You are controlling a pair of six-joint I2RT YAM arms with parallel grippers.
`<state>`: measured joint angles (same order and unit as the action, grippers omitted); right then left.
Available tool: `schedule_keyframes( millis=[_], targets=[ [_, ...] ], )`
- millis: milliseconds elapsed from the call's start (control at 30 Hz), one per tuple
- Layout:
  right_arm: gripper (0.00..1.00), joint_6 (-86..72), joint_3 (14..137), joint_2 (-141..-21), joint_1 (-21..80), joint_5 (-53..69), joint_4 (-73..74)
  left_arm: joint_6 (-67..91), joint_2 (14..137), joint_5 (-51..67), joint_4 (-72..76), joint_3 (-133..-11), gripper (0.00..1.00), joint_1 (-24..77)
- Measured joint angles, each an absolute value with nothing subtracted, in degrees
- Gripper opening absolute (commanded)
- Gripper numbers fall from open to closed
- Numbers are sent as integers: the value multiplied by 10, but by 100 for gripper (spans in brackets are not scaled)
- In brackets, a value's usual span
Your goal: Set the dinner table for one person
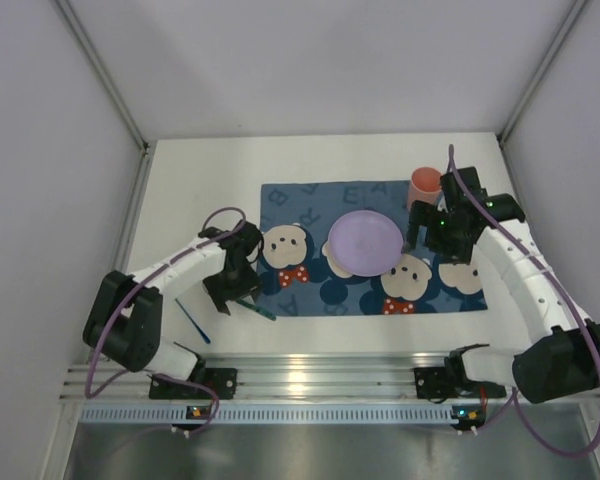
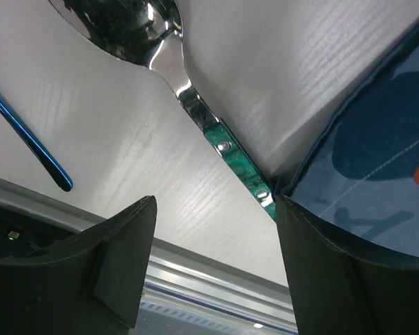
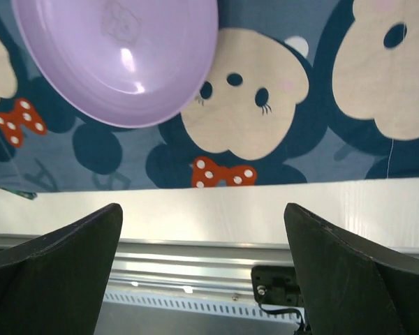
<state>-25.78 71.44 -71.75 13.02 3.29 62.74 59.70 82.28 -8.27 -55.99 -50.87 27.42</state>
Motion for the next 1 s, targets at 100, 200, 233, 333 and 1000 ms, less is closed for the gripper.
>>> schedule_keyframes(
  millis=[100,200,233,333,1000],
  targets=[
    [100,-257,685,-713,130,31,628,594,856,-98,-555,-513,71,274],
    [100,-256,681,-699,130,29,625,590,888,-111,-546,-516,69,274],
    [100,-255,681,-692,130,29,623,589,895,-116,-543,-516,68,274],
    [100,-255,681,-674,130,29,622,586,907,-126,-536,-518,52,274],
    [100,-236,679,-643,151,116,592,541,885,-199,-583,-631,0,274]
  ],
)
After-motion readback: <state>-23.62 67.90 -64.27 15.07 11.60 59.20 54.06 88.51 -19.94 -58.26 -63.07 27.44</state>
